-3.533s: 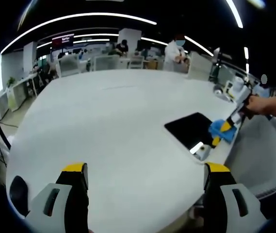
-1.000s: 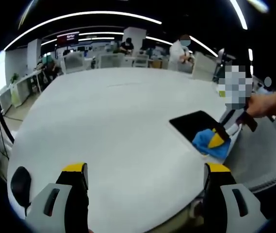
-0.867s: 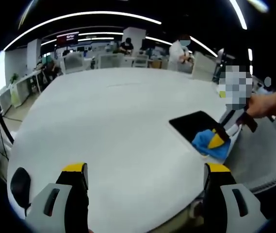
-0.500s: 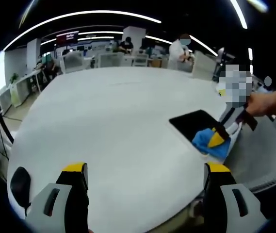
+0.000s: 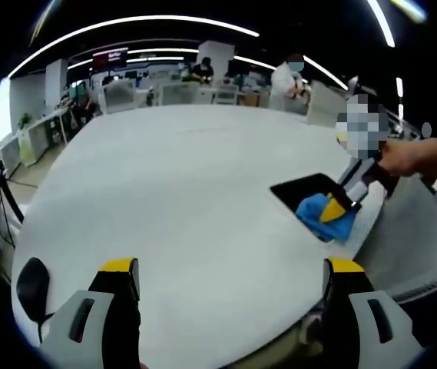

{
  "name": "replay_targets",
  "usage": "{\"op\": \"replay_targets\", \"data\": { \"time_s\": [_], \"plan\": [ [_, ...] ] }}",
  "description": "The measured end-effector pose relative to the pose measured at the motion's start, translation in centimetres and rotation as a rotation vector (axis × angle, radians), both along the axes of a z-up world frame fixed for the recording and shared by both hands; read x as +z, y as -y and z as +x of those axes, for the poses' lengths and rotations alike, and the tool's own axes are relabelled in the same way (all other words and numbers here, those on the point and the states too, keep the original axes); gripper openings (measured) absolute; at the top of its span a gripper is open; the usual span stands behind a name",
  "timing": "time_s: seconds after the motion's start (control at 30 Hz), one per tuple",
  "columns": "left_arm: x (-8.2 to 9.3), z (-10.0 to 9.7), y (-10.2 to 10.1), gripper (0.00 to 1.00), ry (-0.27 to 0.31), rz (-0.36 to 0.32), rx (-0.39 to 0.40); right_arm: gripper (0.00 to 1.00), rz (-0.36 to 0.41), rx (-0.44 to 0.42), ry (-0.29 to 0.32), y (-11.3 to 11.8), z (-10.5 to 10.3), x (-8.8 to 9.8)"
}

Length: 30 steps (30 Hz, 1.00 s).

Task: Wipe the mirror surface with the cleaning cloth until all visible marks leave the cleaned area.

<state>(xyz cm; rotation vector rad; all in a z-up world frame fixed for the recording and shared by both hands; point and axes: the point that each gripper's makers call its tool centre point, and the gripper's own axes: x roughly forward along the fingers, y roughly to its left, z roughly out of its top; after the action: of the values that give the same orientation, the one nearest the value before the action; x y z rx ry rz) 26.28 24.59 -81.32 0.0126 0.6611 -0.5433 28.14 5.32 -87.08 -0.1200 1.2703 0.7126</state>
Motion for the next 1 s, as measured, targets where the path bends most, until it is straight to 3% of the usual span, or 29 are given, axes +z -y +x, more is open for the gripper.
{"op": "replay_targets", "data": {
  "time_s": [0.47,1.0],
  "plan": [
    [-0.7,-0.7,1.6,0.99,-0.015,-0.007,-0.029,0.00,-0.010,0.005,0.067,-0.8,3.7,0.0],
    [-0.6,-1.0,0.9,0.99,-0.017,-0.003,-0.016,0.00,-0.020,0.003,0.095,-0.9,7.2,0.0]
  ]
}}
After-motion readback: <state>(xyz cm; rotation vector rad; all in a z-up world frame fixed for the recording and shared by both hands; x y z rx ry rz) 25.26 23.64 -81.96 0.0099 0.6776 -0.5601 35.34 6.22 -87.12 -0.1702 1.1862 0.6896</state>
